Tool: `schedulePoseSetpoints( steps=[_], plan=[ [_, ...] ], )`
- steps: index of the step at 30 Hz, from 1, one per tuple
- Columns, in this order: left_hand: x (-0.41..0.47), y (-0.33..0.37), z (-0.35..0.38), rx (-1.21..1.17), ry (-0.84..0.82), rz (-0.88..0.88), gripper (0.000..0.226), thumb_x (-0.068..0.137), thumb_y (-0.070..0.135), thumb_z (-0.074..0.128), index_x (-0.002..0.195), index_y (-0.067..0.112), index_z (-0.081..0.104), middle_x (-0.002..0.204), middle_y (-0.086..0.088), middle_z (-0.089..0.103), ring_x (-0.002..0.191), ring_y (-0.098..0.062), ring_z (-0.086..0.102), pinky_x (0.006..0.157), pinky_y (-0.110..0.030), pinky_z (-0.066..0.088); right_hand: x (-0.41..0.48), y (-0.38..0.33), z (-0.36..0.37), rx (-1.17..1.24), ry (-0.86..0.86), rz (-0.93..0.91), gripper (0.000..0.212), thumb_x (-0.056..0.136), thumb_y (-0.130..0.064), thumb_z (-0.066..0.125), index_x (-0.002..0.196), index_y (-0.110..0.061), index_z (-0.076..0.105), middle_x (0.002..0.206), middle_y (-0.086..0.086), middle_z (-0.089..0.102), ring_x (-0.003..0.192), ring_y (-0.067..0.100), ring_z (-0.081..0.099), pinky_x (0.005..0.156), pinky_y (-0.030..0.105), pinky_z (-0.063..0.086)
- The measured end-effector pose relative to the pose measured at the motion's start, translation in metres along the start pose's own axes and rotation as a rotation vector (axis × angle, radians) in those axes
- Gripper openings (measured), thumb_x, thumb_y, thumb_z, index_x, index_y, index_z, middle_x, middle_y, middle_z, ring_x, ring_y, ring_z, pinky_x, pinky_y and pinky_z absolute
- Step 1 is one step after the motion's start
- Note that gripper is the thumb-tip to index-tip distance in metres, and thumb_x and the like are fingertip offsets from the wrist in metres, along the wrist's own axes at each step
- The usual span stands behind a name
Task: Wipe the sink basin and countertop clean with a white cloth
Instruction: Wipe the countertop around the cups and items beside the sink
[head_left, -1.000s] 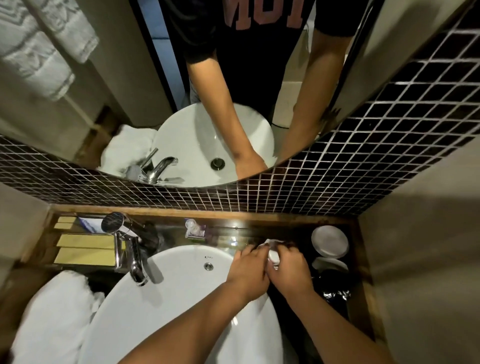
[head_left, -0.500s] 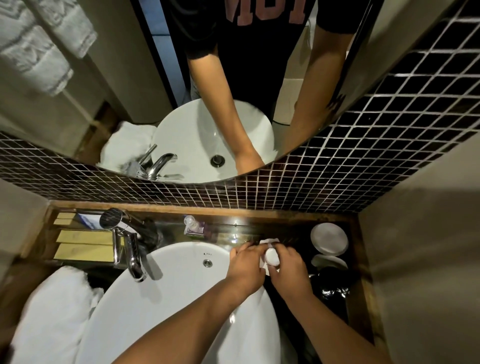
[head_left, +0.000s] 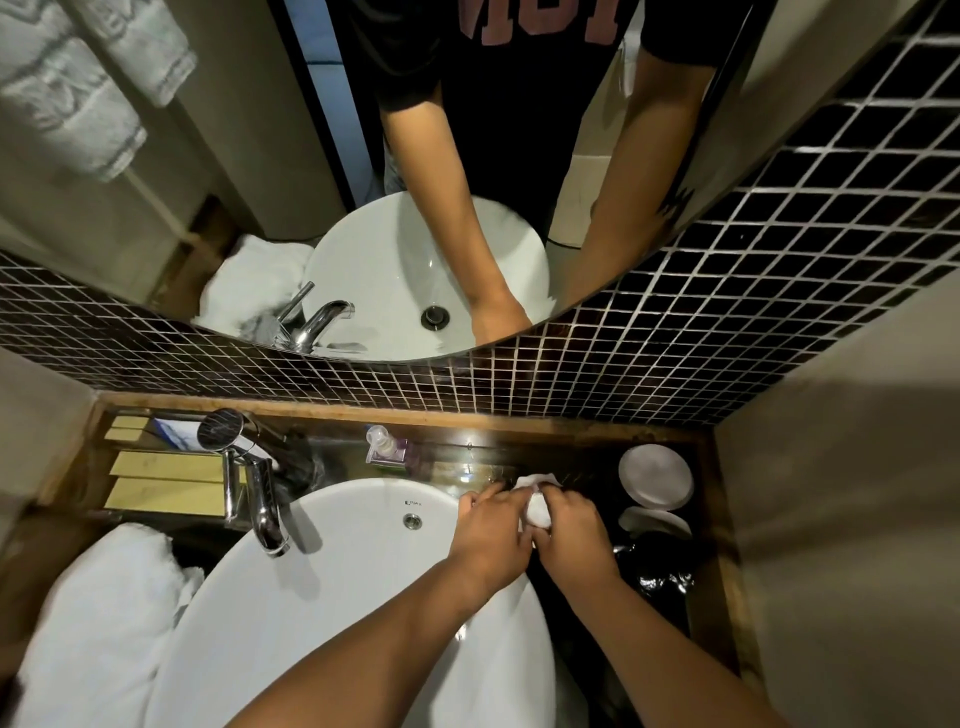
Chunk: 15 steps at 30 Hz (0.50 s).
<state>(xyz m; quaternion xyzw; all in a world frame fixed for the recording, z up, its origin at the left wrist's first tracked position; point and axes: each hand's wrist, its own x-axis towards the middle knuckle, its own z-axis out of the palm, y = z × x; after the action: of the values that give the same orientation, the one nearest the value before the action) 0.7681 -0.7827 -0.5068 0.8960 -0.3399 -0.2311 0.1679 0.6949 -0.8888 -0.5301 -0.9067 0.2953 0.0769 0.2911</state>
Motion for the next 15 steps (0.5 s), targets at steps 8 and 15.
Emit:
schedulePoseSetpoints(
  steps=[8, 15],
  plan=[
    [-0.006, -0.013, 0.0, 0.096, -0.039, -0.044, 0.063, 0.086, 0.039, 0.055, 0.145, 0.029, 0.036, 0.147, 0.005, 0.042, 0.144, -0.021, 0.022, 0.112, -0.042, 0.018, -0.008, 0.006, -0.018, -0.045, -0.064, 0.096, 0.092, 0.068, -0.034, 0.089, 0.146, -0.019, 0.042, 0.138, 0.006, 0.053, 0.128, 0.026, 0.047, 0.103, 0.035, 0.045],
    [0.002, -0.013, 0.006, 0.174, -0.103, -0.053, 0.071, 0.089, 0.047, 0.05, 0.151, 0.021, 0.029, 0.153, 0.003, 0.038, 0.147, -0.022, 0.017, 0.115, -0.044, 0.014, -0.005, -0.001, -0.003, -0.096, -0.087, 0.153, 0.081, 0.075, -0.027, 0.084, 0.143, -0.013, 0.044, 0.138, 0.009, 0.051, 0.124, 0.025, 0.053, 0.105, 0.033, 0.046]
  ],
)
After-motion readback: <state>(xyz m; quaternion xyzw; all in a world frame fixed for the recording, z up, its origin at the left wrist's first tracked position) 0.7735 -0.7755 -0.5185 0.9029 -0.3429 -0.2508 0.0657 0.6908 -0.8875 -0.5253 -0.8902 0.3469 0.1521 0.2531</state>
